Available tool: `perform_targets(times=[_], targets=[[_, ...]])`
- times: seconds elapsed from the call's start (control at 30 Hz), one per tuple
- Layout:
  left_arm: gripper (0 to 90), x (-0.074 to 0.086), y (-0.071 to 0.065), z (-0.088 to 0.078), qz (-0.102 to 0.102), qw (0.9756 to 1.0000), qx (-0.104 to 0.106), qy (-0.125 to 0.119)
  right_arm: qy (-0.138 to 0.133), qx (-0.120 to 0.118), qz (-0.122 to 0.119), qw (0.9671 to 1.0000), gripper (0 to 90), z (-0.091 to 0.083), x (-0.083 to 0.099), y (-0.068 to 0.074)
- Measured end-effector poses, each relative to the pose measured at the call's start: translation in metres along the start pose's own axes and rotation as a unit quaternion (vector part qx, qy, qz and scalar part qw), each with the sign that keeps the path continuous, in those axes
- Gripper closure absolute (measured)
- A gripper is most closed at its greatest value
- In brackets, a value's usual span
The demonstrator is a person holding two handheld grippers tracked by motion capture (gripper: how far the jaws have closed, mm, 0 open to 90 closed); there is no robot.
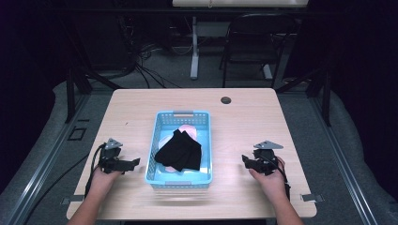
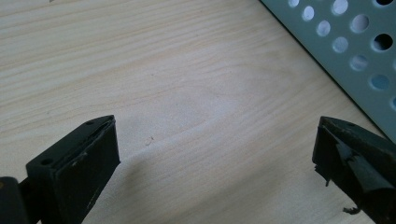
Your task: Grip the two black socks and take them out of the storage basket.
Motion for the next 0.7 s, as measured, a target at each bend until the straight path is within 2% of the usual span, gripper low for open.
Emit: perform_targets(times=[0.1, 0.23, 0.33, 0.4, 0.57, 0.7], targets=[[0.9, 0.0, 0.0004, 0.0007, -0.004, 1.0, -0.001, -0.001, -0.003, -0.003, 0.002, 1.0, 46.1, -0.0004, 0.0, -0.0002], [3.3, 0.0013, -0.0004, 0.0028, -0.01, 0.9999, 0.007, 0.011, -0.008, -0.007, 0.003, 0.9999, 46.5, -0.0015, -0.0006, 0.0005], [3.7, 0.0002, -0.0022, 0.0051, -0.006, 0.9998, 0.007, 0.017, -0.015, 0.004, -0.002, 0.9999, 48.0, -0.0009, -0.0005, 0.0012], [3.7, -0.0006, -0.0035, 0.0042, 0.003, 0.9998, 0.002, 0.018, -0.017, 0.007, -0.005, 0.9998, 48.3, -0.0012, -0.0006, 0.0022], [3.7, 0.0022, -0.0052, 0.0023, 0.014, 0.9996, -0.001, 0.026, -0.013, 0.005, -0.011, 0.9998, 49.4, -0.0021, -0.0014, 0.0054], [3.7, 0.0018, -0.0048, -0.0001, 0.015, 0.9997, -0.003, 0.021, -0.015, -0.001, -0.016, 0.9998, 50.3, -0.003, -0.0035, 0.0074]])
Point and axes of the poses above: each handheld gripper's, and its own axes: z roughly forward along the jaws, x roughly out of its underside, y roughly to its left, the point moved 5 cm from there along z, roughly forward along the jaws
